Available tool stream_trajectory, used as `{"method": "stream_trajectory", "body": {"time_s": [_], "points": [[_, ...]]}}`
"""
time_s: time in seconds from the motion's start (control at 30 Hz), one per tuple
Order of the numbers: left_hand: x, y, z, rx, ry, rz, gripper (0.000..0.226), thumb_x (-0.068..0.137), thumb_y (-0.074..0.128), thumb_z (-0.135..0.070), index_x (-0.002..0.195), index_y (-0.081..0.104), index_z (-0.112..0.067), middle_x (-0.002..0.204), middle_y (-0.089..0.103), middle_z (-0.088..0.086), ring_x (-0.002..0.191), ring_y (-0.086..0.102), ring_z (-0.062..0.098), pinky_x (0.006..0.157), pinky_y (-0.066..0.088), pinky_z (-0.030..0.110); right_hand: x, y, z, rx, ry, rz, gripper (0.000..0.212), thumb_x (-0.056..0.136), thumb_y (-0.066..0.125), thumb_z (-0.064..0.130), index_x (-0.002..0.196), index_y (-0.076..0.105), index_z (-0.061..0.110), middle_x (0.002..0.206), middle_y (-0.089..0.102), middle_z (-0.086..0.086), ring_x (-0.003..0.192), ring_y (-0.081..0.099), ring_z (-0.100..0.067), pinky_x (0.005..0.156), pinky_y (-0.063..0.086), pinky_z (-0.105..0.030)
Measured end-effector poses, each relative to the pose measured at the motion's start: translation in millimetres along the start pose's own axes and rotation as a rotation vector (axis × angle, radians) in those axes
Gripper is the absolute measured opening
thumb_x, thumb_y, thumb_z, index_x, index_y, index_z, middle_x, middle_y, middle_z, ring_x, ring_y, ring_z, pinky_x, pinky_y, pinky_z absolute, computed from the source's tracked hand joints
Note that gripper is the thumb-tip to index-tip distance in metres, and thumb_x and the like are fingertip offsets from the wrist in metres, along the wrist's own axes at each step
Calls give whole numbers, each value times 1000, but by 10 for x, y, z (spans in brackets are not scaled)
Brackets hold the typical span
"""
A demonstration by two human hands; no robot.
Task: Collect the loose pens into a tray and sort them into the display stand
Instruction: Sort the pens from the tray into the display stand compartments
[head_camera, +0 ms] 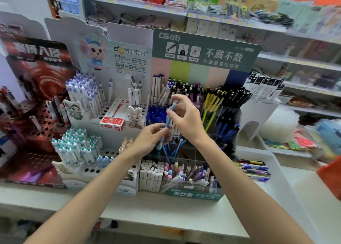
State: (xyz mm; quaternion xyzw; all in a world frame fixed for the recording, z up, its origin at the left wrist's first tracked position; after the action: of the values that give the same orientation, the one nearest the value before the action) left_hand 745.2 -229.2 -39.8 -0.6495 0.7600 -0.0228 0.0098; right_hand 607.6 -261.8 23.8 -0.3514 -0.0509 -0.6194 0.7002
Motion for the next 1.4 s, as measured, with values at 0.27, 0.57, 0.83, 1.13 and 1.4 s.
{"method": "stream_trajectory", "body": {"time_s": [0.27, 0.57, 0.83, 1.13, 1.4], "points": [[-163, -94, 339, 95, 34, -331, 9, 98, 59, -15, 100, 66, -20, 91, 71, 5, 73, 64, 12, 63, 52, 21, -410, -258, -350, -198, -46, -263, 24, 89, 70, 7, 105, 53, 13, 88, 60, 5, 78, 68, -8, 65, 57, -19], [-318, -60, 455, 197, 10, -308, 11, 100, 56, -15, 97, 67, -17, 81, 70, 3, 58, 59, -1, 57, 48, 17, -683, 129, -713, -735, -245, -29, 12, 84, 76, 23, 91, 79, 13, 90, 72, 1, 90, 57, -22, 78, 48, -38], [-210, 465, 352, 276, 31, -208, 10, 98, 59, -16, 90, 67, -15, 77, 68, 1, 63, 57, 8, 59, 48, 21, -1167, -502, -939, -531, 18, -153, 23, 89, 67, 12, 112, 70, 9, 93, 69, 0, 71, 51, -2, 69, 52, -25], [137, 2125, 360, 375, 19, 95, 10, 95, 60, -15, 88, 66, -15, 77, 69, 3, 62, 59, 12, 57, 50, 24, -2111, -2137, -1576, -575, 482, -309, 19, 90, 66, 15, 108, 71, 12, 98, 71, -3, 71, 55, -10, 71, 45, -20], [723, 3755, 817, 518, -70, 157, 8, 92, 59, -14, 89, 67, -12, 82, 69, 8, 70, 60, 18, 63, 51, 32, -2683, -3331, -2503, -608, 742, -43, 33, 91, 63, 24, 122, 66, 14, 121, 65, -5, 102, 57, -17, 86, 44, -24]]}}
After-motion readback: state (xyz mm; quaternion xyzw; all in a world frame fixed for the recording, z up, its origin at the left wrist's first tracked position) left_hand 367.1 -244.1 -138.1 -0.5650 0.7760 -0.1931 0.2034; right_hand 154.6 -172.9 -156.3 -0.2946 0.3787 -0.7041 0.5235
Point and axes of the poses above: each hand's wrist, its own x-axis towards the middle knuckle, its own y-axis out of the palm, z = x × y, the point moved 3 cm from there along x, towards the middle knuckle
